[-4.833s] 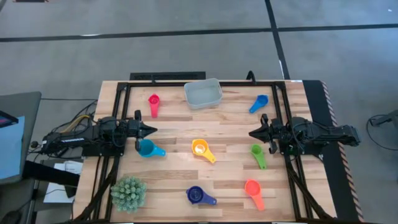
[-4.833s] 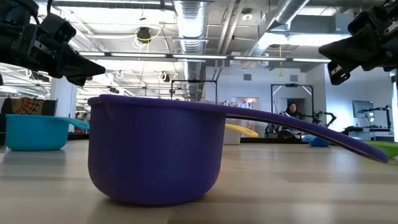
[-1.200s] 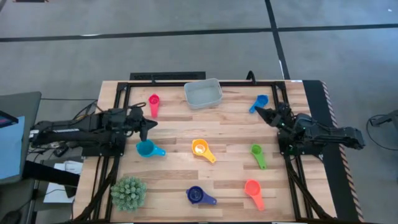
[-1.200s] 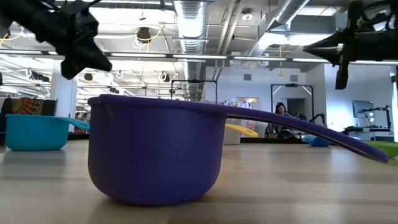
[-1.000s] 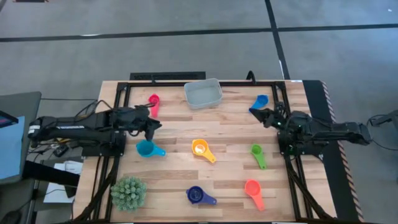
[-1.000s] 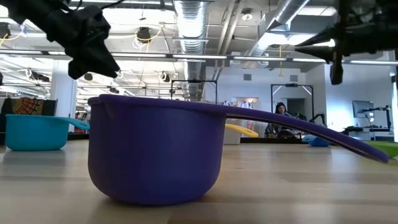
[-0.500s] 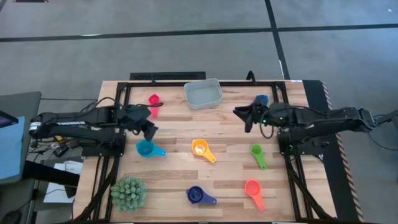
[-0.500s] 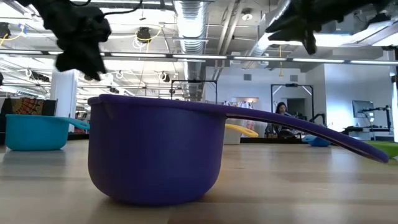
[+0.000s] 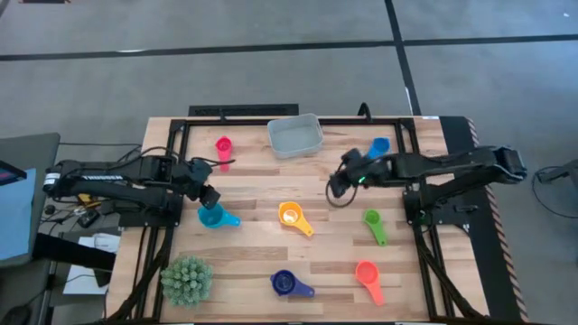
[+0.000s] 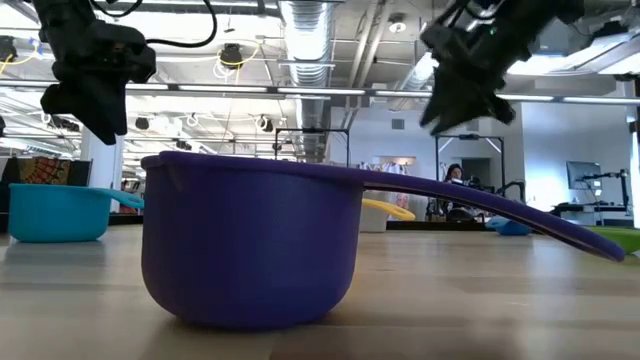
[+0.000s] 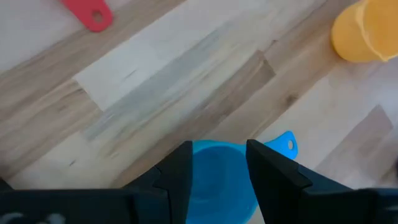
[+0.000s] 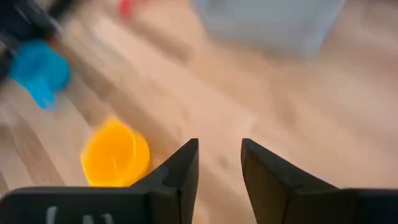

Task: Nest measuring cups in basket
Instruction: Stack the yellow measuring cup on the light blue measuring cup

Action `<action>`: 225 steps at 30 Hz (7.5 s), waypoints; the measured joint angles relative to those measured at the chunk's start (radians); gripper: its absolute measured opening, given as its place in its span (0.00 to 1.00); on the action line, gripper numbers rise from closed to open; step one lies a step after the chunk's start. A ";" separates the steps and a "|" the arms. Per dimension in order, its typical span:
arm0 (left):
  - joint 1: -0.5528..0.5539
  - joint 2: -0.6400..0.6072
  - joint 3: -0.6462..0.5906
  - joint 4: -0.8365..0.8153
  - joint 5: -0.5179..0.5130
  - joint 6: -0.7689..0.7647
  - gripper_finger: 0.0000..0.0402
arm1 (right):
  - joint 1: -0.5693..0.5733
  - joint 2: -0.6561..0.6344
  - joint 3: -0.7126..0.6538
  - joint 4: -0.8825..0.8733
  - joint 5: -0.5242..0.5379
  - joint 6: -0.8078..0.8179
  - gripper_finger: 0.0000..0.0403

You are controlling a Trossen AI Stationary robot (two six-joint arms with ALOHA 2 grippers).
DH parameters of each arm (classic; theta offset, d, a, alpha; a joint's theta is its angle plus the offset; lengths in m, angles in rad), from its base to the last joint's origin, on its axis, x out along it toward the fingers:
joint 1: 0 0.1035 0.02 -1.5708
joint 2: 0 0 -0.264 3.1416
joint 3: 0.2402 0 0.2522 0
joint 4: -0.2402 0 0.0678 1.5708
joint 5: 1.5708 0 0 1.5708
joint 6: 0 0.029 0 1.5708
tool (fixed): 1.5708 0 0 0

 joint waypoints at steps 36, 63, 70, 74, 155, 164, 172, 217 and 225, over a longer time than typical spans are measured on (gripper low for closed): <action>-0.141 -0.052 -0.001 -0.009 -0.006 0.069 0.34 | 0.034 0.499 0.296 0.100 -0.126 0.176 0.57; -0.146 0.130 -0.124 0.547 -0.130 -0.010 0.34 | 0.088 0.468 0.293 -0.063 -0.201 0.159 0.54; -0.105 0.454 -0.124 0.959 -0.089 -0.109 0.34 | 0.117 0.300 0.294 -0.282 -0.121 0.123 0.55; -0.096 0.587 -0.122 1.108 -0.093 -0.171 0.34 | 0.111 0.228 0.293 -0.408 -0.092 0.103 0.54; -0.576 0.350 0.067 -0.327 -0.241 -1.226 0.01 | 0.104 0.110 0.293 -0.515 0.006 0.036 0.15; -0.574 0.350 0.006 -0.289 -0.178 -1.252 0.13 | 0.105 0.109 0.293 -0.516 -0.001 0.059 0.15; -0.573 0.350 0.015 -0.287 -0.163 -1.238 0.25 | 0.105 0.109 0.293 -0.515 -0.001 0.063 0.15; -0.660 0.542 0.098 0.067 -0.063 -0.922 0.07 | 0.066 1.158 0.934 0.546 -0.453 -0.207 0.03; -0.659 0.544 0.098 0.053 -0.065 -0.926 0.07 | 0.068 1.274 1.111 0.441 -0.422 -0.200 0.03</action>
